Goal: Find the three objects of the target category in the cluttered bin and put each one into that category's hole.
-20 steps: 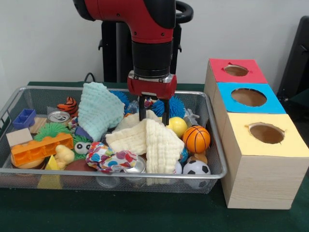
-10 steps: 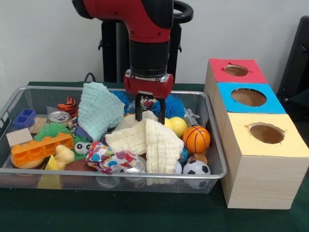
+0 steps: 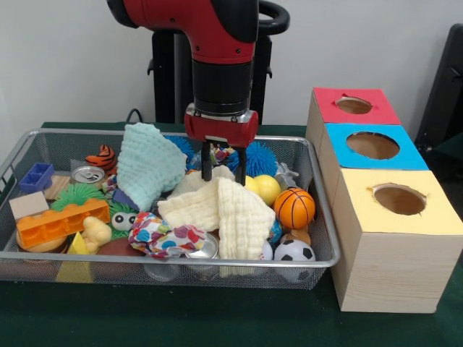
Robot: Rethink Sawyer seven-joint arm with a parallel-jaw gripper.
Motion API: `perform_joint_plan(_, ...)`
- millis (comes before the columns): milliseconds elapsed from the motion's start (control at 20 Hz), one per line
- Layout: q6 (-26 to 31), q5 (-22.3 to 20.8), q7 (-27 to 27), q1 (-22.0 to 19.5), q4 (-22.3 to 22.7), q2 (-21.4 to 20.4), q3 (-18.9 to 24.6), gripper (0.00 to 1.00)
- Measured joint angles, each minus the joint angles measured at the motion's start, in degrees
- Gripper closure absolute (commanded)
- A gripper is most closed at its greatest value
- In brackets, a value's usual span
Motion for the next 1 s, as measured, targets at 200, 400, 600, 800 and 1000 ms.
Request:
perform_joint_plan(200, 0.0, 0.0, 0.0, 0.0, 0.0, 0.0, 0.0, 0.0)
perform_joint_plan(400, 0.0, 0.0, 0.0, 0.0, -0.1, 0.0, 0.0, 0.0)
perform_joint_plan(600, 0.0, 0.0, 0.0, 0.0, -0.1, 0.0, 0.0, 0.0)
perform_joint_plan(800, 0.0, 0.0, 0.0, -0.1, -0.2, 0.0, 0.0, 0.0)
perform_joint_plan(1000, 0.0, -0.8, 0.0, -1.1, -0.2, 0.4, 0.8, 0.0)
